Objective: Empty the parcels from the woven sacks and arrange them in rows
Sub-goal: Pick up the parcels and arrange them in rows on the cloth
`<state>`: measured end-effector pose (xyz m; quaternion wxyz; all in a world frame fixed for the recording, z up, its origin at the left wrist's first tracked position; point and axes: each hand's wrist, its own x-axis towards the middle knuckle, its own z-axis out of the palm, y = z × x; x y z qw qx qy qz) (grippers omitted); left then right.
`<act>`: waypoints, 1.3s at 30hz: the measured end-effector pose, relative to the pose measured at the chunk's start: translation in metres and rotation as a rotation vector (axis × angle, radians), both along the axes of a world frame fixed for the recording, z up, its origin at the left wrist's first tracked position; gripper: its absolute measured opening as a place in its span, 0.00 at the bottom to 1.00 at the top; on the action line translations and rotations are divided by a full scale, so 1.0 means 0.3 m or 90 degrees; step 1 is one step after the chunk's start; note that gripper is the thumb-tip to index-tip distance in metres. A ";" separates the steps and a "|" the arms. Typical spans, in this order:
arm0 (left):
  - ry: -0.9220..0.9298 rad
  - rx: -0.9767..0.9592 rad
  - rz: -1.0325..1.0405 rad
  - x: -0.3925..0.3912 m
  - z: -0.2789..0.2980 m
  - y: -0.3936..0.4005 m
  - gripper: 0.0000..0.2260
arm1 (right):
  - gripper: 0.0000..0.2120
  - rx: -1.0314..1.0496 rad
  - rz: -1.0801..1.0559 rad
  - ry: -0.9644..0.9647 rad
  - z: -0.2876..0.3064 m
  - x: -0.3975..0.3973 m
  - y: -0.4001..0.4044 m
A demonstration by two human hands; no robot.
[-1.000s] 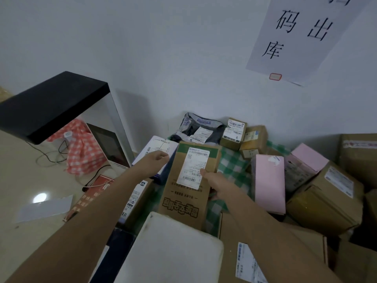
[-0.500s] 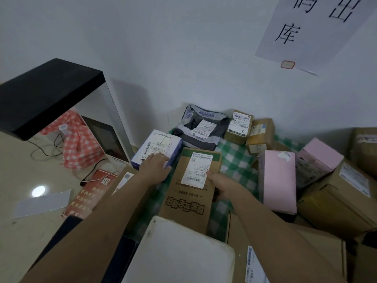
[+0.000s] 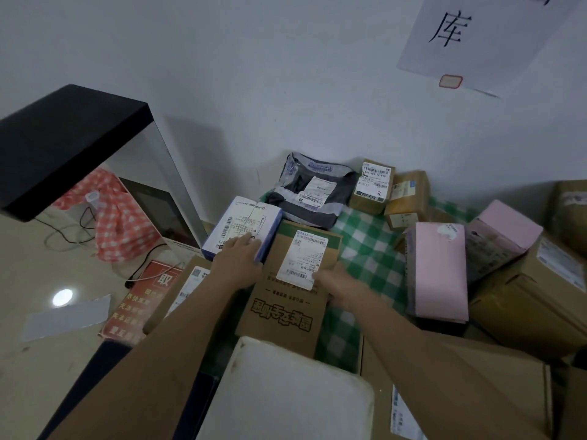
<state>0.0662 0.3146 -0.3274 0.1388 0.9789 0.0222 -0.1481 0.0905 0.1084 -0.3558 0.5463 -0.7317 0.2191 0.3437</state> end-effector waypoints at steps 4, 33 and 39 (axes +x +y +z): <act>0.014 0.013 0.007 -0.002 0.015 -0.014 0.12 | 0.11 -0.092 -0.033 -0.075 0.021 -0.002 0.005; -0.176 -0.167 0.096 -0.234 0.387 -0.874 0.14 | 0.19 -0.316 0.597 -0.546 0.509 -0.257 -0.770; -0.177 -0.250 0.123 -0.285 0.437 -0.989 0.13 | 0.16 -0.296 0.531 -0.565 0.584 -0.292 -0.913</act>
